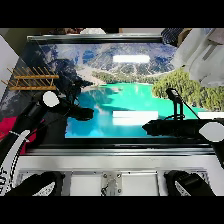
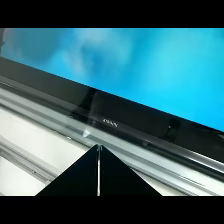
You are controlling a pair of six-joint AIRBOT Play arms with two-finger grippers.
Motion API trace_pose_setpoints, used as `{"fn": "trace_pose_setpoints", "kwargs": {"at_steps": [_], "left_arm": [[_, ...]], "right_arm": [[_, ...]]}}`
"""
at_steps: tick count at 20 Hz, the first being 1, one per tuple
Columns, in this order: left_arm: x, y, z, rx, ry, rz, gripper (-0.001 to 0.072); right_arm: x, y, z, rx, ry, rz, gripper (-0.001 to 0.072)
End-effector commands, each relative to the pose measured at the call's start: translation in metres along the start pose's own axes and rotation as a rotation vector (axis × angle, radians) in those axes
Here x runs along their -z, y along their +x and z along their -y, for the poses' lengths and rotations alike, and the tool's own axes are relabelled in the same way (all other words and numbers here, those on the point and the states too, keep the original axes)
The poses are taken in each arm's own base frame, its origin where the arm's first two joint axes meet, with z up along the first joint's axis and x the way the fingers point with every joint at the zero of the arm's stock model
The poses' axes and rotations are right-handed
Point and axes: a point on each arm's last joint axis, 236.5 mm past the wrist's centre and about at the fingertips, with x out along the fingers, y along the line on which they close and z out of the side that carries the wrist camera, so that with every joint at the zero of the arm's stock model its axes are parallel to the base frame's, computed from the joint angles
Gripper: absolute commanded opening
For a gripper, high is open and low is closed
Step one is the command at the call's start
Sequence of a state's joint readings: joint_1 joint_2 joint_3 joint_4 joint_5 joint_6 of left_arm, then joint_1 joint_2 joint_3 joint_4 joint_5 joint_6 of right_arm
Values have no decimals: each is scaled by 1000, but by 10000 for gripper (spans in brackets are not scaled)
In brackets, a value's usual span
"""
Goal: Fold the clothes and pants, and hang the long-sleeved shirts on hangers.
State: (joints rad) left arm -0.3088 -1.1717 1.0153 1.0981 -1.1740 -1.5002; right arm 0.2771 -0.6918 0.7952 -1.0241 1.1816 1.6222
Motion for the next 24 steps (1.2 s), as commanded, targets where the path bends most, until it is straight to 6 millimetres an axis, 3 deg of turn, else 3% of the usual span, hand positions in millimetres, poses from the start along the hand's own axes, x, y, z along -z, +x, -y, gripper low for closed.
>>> {"fn": "trace_pose_setpoints", "kwargs": {"at_steps": [1, 8, 10, 13, 15, 16, 17, 18, 21, 24], "left_arm": [[0, 1, 0, 0, -1, 0, 9], [5, 8, -5, -4, -13, -9, 9], [6, 8, -5, -5, -12, -13, 9], [-12, -17, -19, -61, 5, 21, 9], [-31, -60, -56, -208, 26, 78, 9], [-39, -85, -80, -306, 33, 115, 68], [-45, -112, -108, -420, 32, 154, 448], [-48, -136, -134, -523, 22, 185, 720], [-38, -195, -217, -788, -63, 211, 720], [-14, -202, -283, -838, -224, 162, 720]], "right_arm": [[0, 1, 0, 0, 2, -1, 15], [1, 1, 1, 1, 0, -5, 15], [1, 1, 5, 17, -80, -5, 15], [1, 1, 5, 18, -98, -5, 15], [1, 1, 5, 18, -98, -5, 15], [1, 1, 5, 17, -98, -5, 16], [1, 1, 5, 17, -98, -5, 16], [1, 1, 5, 17, -98, -5, 16], [1, 1, 3, 10, -95, -5, 16], [1, 1, 1, 3, -92, -5, 16]]}}
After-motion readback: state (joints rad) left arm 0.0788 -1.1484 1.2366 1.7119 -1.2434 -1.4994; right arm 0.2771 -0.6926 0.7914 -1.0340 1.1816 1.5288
